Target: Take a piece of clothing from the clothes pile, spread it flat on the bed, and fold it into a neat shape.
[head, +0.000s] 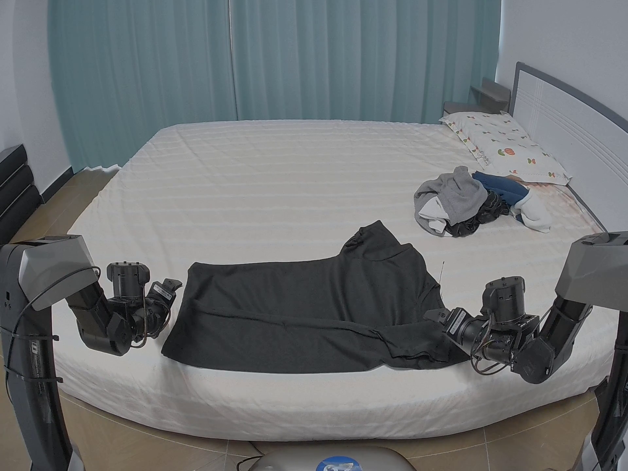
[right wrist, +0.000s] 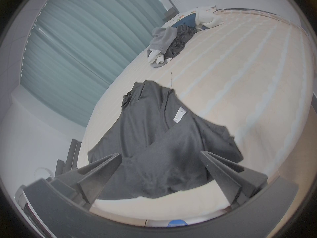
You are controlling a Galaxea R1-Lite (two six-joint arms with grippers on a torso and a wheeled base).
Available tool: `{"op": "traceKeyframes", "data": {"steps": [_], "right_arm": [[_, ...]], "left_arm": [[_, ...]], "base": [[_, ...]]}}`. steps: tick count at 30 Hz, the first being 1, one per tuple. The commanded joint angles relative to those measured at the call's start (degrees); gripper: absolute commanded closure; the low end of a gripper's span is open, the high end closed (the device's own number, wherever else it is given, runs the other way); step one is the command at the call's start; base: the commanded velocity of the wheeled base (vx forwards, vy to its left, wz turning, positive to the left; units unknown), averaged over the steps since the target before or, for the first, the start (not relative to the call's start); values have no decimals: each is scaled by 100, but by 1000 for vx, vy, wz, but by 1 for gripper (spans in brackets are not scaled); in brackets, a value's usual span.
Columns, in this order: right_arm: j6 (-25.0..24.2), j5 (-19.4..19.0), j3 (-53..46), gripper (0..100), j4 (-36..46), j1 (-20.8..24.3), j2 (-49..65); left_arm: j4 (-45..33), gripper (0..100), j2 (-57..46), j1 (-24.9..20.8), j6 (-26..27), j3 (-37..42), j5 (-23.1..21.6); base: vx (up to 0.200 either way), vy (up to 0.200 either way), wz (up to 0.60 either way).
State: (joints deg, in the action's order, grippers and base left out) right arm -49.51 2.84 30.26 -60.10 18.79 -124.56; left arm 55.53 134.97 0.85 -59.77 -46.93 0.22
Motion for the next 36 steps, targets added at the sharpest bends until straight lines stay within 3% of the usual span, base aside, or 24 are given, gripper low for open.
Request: {"op": "traceKeyframes", "data": {"steps": [1, 19, 20, 36], "right_arm": [[-24, -179, 270, 0, -90, -305, -402], [-156, -557, 824, 0, -503, -657, -1246], [-156, -557, 885, 100, -503, -657, -1307], [-147, -530, 912, 100, -933, -859, -1395]], "left_arm": [[2, 0, 3, 3, 0, -9, 4], [2, 0, 3, -6, 0, 0, 13], [2, 0, 11, 3, 0, -9, 13], [2, 0, 11, -6, 0, 0, 13]], "base": [[0, 0, 0], [0, 0, 0], [0, 0, 0], [0, 0, 0]]}}
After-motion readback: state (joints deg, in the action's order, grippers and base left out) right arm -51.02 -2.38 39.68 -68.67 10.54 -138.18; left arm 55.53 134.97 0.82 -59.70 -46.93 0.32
